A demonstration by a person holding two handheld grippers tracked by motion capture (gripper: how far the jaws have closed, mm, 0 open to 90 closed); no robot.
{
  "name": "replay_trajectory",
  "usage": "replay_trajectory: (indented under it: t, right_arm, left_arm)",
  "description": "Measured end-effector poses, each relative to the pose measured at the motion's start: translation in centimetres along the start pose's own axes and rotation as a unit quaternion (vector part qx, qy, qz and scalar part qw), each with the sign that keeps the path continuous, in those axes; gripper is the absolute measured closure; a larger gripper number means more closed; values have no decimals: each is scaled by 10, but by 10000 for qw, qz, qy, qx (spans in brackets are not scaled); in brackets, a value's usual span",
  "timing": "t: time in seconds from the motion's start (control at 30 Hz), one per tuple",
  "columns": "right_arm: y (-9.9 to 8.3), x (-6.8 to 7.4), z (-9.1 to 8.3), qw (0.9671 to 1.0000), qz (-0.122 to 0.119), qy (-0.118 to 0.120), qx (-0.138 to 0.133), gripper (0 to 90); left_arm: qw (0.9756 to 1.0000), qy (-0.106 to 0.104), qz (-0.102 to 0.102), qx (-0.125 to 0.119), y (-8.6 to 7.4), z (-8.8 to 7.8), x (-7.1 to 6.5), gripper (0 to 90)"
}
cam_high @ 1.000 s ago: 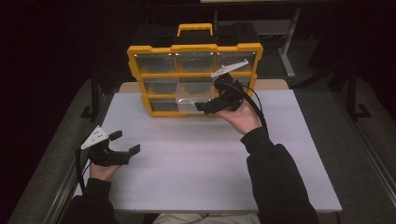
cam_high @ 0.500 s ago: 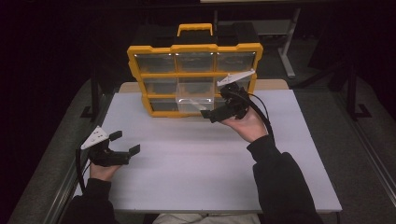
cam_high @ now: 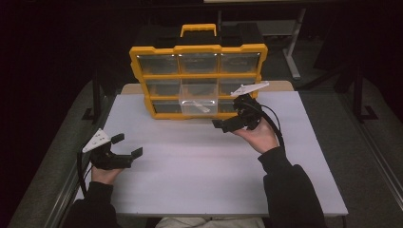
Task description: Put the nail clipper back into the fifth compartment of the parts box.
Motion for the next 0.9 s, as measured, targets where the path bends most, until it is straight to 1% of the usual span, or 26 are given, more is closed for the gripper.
replay_trajectory:
  t: [0.1, 0.2, 0.33, 0.57, 0.63, 0.67, 0.73, 0.8, 0.83, 0.9]
  right_arm:
    - [-6, -3, -3, 10000, 51, -10, -10, 0]
    - [-13, -6, -7, 9999, 106, -17, -77, 0]
    - [-22, -8, -12, 9995, 205, 58, -215, 0]
    - [-38, -13, -17, 9992, 303, -36, -267, 0]
    - [-41, -12, -17, 9991, 301, -35, -282, 0]
    - [-43, -12, -18, 9991, 277, -23, -322, 0]
    - [-46, -11, -19, 9986, 303, 49, -423, 0]
    - [-48, -10, -19, 9985, 291, 49, -452, 0]
    - [-52, -10, -20, 9984, 288, 25, -484, 0]
    - [-56, -11, -22, 9981, 344, 36, -517, 0]
  left_arm:
    - [10000, 8, -10, 2, 0, 0, 0, 0]
    - [10000, 23, -17, 1, -1, -1, 1, 0]
    - [10000, 35, -24, 1, -1, -1, 1, 0]
    - [10000, 49, -26, 15, -2, -1, 1, 0]
    - [10000, 47, -25, 4, -2, -2, 1, 0]
    - [10000, 50, -38, -7, -2, -2, 1, 0]
    - [10000, 50, -40, -8, -2, -2, 2, 0]
    - [10000, 52, -33, 19, -3, -2, 2, 0]
    - [10000, 50, -32, 30, -3, -1, 2, 0]
    - [10000, 46, -25, 46, -4, -1, 2, 0]
Point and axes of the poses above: each handheld gripper's, and its own axes: z roughly forward along the jaws, y roughly out of its top, x roughly to its left, the point moved 8 cm from there along z, roughly forward along the jaws, and after that the axes turned 13 degrees about -z, right-handed, at the moved point
